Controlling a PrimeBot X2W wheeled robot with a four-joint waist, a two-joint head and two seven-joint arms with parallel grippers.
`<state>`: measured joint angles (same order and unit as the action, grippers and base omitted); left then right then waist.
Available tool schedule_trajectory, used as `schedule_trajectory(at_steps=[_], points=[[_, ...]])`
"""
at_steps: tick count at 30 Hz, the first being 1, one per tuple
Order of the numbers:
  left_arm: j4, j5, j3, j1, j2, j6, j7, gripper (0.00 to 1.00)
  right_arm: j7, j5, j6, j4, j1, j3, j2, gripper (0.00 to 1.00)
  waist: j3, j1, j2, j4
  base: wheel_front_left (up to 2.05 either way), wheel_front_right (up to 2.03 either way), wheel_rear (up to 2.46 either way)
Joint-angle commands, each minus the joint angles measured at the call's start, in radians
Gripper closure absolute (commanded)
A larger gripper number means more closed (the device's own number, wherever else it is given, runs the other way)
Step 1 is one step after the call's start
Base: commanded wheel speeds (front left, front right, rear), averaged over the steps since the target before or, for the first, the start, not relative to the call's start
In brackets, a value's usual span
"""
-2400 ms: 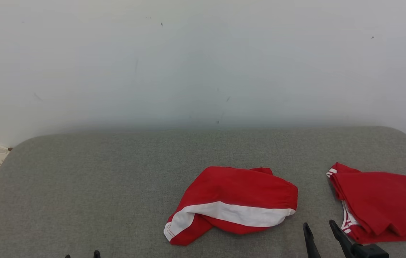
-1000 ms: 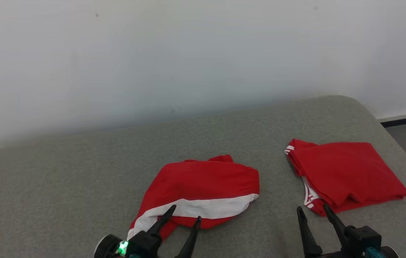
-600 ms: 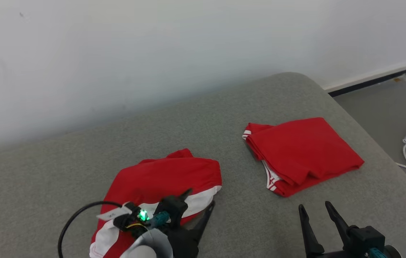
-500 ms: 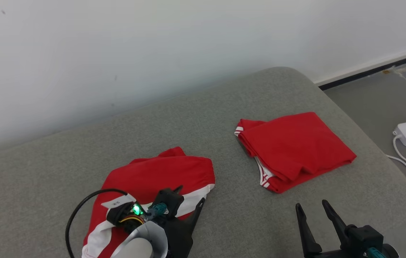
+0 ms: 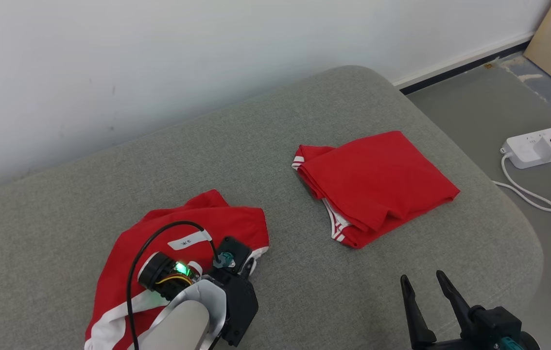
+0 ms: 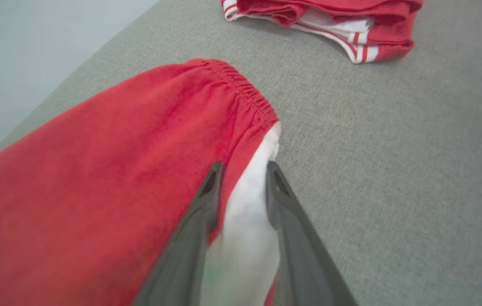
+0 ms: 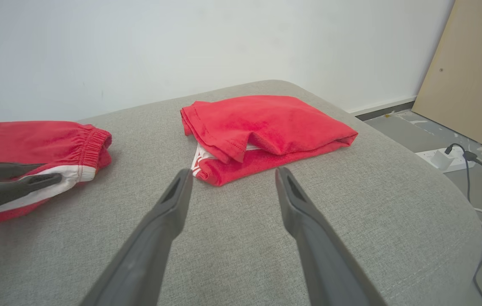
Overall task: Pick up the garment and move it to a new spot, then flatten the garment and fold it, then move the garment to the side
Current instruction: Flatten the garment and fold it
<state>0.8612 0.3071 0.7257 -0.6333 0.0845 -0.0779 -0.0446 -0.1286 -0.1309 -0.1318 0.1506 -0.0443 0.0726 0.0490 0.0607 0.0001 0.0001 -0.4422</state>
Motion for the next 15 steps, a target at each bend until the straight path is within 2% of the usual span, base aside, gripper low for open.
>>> schedule_trajectory(at_steps=[1,8,15], points=[[0.026,-0.006,0.008,-0.016,-0.002,0.004,-0.01,1.0,-0.007,-0.008,0.003,0.005,-0.001,0.002,-0.001,0.0,0.0,-0.0001,-0.0001,0.002,0.0,0.0,0.0],[0.069,0.007,0.015,-0.051,-0.014,-0.001,0.025,1.0,-0.01,0.0,0.003,0.016,0.016,-0.007,-0.001,0.0,-0.011,-0.0001,-0.0001,0.023,0.0,0.0,0.0],[-0.011,0.079,-0.023,-0.11,-0.031,-0.016,0.145,1.0,-0.005,0.001,0.003,0.016,0.01,-0.006,-0.001,0.0,-0.032,-0.0001,-0.0001,0.059,0.0,0.0,0.0]])
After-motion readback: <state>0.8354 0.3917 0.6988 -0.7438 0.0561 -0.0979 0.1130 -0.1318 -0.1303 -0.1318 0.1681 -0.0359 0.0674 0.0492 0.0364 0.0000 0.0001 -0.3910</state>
